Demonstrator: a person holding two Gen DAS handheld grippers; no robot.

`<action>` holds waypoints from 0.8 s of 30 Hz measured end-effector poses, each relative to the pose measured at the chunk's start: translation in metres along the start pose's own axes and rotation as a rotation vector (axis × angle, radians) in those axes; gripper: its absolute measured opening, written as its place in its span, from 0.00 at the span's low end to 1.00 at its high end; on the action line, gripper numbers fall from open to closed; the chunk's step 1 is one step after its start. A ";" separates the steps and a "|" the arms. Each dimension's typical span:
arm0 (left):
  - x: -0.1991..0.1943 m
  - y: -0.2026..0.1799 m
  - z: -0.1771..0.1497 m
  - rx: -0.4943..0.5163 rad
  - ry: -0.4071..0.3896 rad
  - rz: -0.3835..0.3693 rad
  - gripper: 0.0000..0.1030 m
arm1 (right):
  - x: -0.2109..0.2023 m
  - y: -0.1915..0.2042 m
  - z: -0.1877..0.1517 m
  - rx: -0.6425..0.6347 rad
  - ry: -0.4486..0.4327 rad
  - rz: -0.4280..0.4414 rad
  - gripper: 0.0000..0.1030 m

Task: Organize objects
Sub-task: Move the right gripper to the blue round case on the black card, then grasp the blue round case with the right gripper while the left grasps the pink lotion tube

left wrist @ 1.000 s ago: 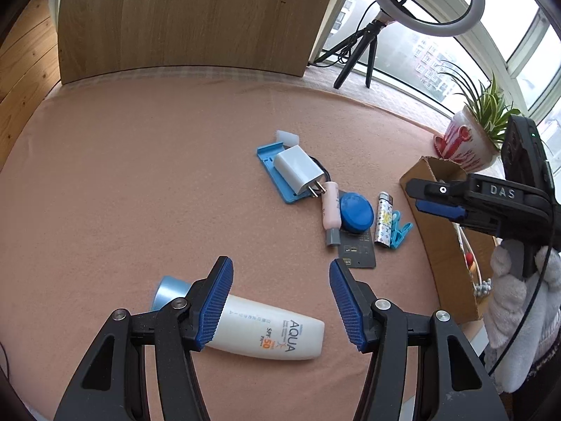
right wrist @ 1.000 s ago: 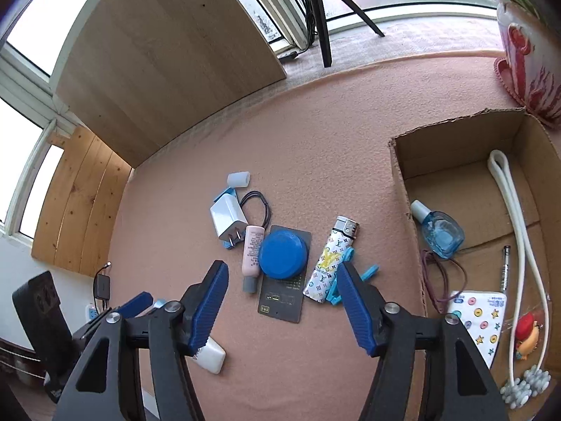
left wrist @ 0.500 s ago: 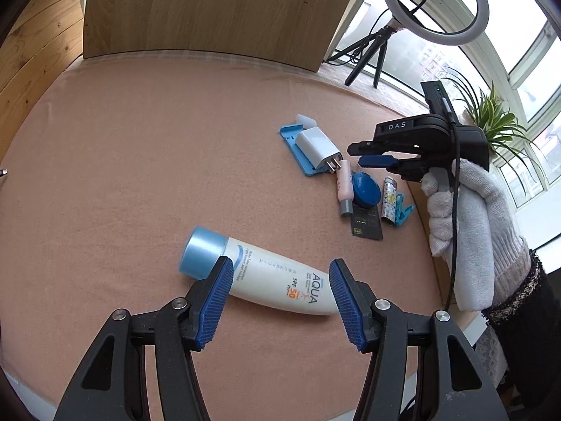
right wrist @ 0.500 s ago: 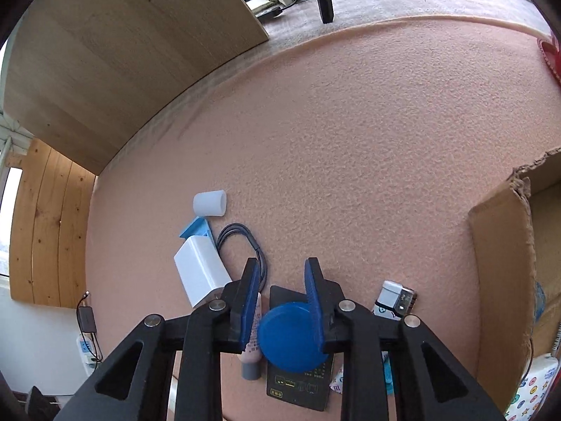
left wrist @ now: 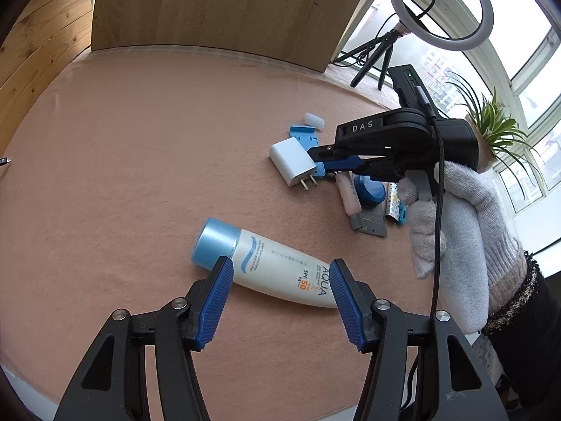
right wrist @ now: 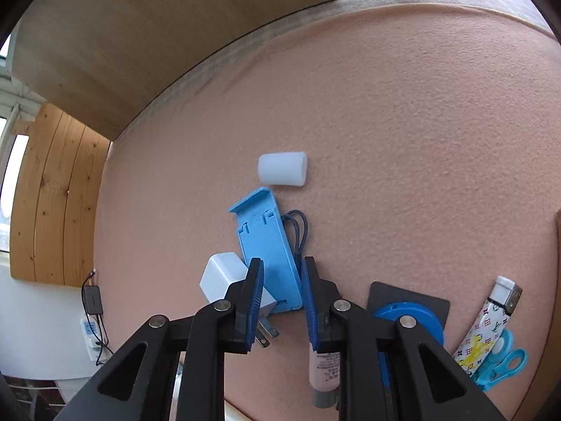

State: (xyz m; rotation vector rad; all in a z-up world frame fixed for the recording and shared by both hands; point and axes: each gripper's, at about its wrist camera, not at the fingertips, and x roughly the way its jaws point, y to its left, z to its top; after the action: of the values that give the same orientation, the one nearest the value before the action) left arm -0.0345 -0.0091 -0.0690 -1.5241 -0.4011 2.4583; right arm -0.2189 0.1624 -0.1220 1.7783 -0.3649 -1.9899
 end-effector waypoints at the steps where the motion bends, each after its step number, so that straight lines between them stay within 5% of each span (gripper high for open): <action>1: 0.000 0.000 0.000 -0.001 0.000 0.000 0.59 | 0.001 0.003 -0.007 -0.013 0.015 0.010 0.19; 7: 0.005 -0.004 0.004 0.012 0.006 -0.005 0.59 | 0.012 0.012 -0.041 -0.084 0.129 0.109 0.19; 14: 0.020 -0.015 0.008 0.036 0.028 -0.015 0.59 | -0.030 -0.017 -0.045 -0.042 -0.034 0.078 0.19; 24: 0.046 -0.039 0.014 0.086 0.069 -0.053 0.49 | -0.054 -0.037 -0.064 -0.031 -0.002 0.039 0.19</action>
State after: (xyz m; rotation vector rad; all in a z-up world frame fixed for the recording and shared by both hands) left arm -0.0657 0.0408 -0.0878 -1.5381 -0.3151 2.3444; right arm -0.1569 0.2274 -0.1012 1.7371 -0.3654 -1.9602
